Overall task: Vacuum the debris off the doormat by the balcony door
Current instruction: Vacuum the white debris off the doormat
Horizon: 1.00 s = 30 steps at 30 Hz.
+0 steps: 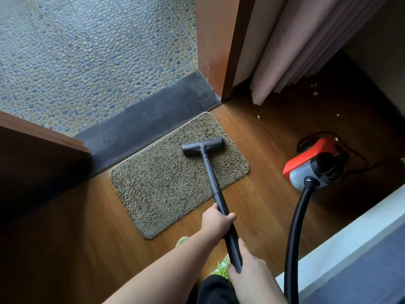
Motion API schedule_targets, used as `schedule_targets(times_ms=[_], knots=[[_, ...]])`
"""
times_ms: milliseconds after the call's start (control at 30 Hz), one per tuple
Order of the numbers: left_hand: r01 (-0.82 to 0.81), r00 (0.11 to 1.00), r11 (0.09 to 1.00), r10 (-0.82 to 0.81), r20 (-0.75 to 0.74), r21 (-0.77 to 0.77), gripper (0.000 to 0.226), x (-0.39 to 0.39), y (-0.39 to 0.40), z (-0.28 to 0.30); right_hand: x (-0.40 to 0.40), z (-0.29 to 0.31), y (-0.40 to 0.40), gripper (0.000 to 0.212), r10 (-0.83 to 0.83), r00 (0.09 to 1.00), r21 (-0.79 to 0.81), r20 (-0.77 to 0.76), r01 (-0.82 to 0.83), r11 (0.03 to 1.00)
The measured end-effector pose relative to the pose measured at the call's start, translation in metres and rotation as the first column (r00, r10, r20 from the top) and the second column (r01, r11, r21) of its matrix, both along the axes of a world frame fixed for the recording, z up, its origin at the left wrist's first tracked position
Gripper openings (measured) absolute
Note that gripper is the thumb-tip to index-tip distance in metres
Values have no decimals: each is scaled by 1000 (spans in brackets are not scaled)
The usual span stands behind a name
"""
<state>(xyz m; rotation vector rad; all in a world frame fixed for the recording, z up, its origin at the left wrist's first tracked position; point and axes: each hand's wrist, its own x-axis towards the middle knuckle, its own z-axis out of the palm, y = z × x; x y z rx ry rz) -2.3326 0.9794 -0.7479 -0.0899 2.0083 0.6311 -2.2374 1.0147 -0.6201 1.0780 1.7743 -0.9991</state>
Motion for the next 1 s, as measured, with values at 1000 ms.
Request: schedule_targets(times_ms=[1000], knots=[[-128,984,987,139,112,-95,63,58,-63,27,47,31,-40,76,223,972,-70,74,-218,974]])
